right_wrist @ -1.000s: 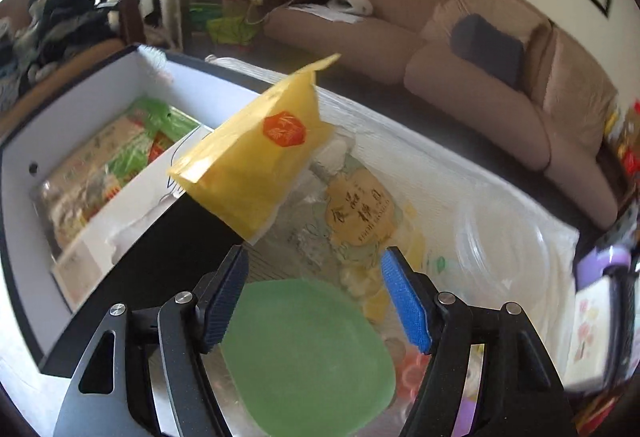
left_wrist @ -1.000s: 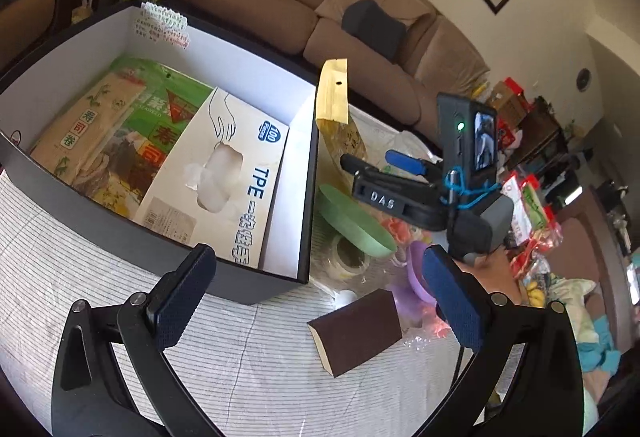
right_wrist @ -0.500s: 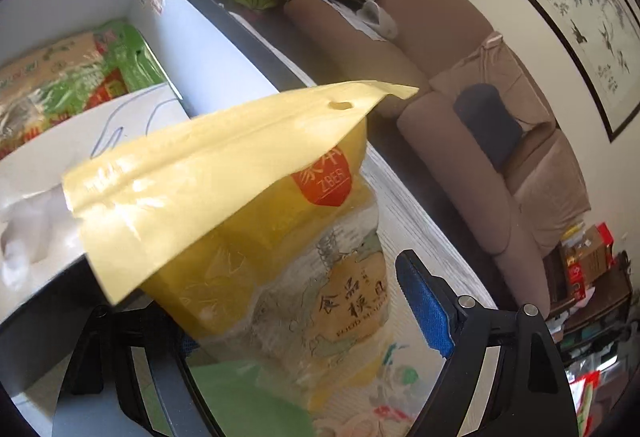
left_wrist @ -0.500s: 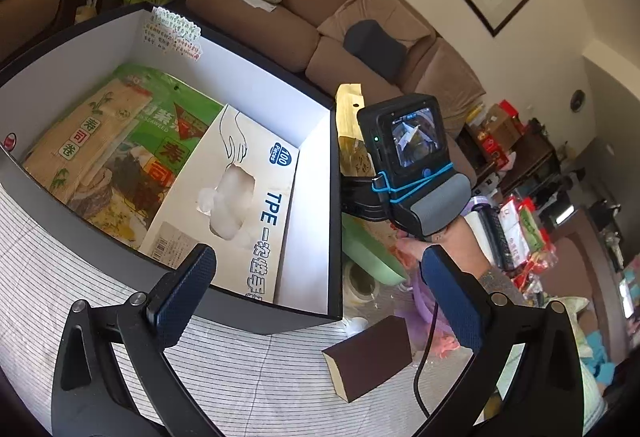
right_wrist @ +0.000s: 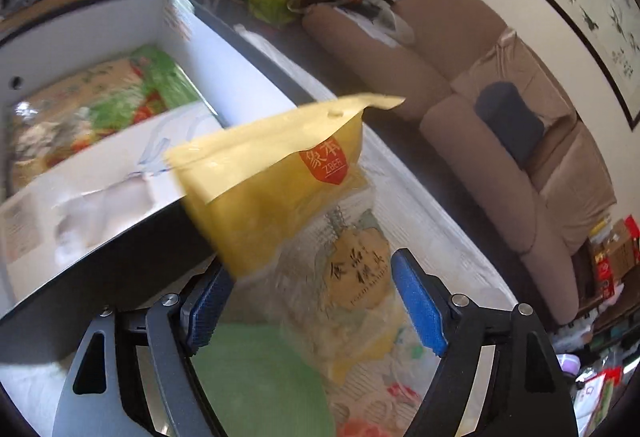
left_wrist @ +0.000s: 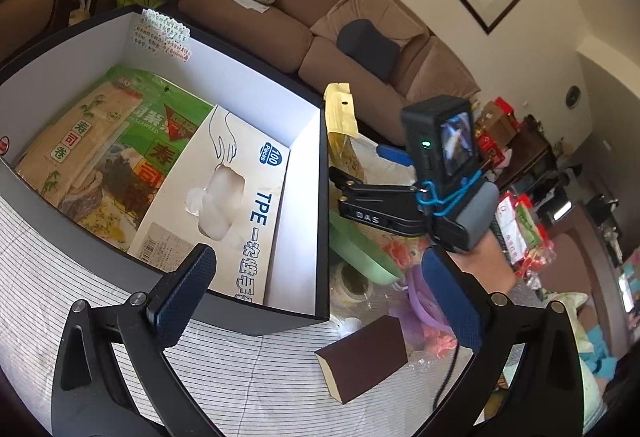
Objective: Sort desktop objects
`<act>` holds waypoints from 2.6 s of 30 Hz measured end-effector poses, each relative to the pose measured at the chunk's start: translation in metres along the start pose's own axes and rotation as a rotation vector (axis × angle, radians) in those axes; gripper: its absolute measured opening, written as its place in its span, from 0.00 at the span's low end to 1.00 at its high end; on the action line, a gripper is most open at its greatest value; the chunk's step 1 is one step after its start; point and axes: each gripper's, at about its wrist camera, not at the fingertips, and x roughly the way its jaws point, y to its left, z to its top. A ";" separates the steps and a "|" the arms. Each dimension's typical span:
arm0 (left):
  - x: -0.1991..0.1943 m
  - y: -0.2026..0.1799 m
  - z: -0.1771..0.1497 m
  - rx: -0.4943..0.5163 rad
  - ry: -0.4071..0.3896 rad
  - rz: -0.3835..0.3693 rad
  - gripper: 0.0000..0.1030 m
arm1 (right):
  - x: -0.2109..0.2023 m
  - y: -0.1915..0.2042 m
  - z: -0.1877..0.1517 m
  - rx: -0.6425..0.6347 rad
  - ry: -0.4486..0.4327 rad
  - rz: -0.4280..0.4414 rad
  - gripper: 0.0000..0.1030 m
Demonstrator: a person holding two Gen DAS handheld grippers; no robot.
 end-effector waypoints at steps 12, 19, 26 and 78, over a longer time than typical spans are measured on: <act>0.015 -0.036 -0.016 0.100 0.057 -0.013 1.00 | -0.056 -0.155 -0.094 0.699 -0.056 0.031 1.00; 0.017 -0.046 -0.017 0.146 0.047 -0.003 1.00 | -0.020 -0.160 -0.102 0.802 -0.032 0.051 1.00; 0.029 -0.046 -0.021 0.155 0.081 0.003 1.00 | -0.001 -0.142 -0.082 0.641 0.005 -0.072 1.00; 0.030 -0.053 -0.023 0.157 0.098 -0.029 1.00 | -0.028 -0.128 -0.129 0.712 0.081 -0.120 0.98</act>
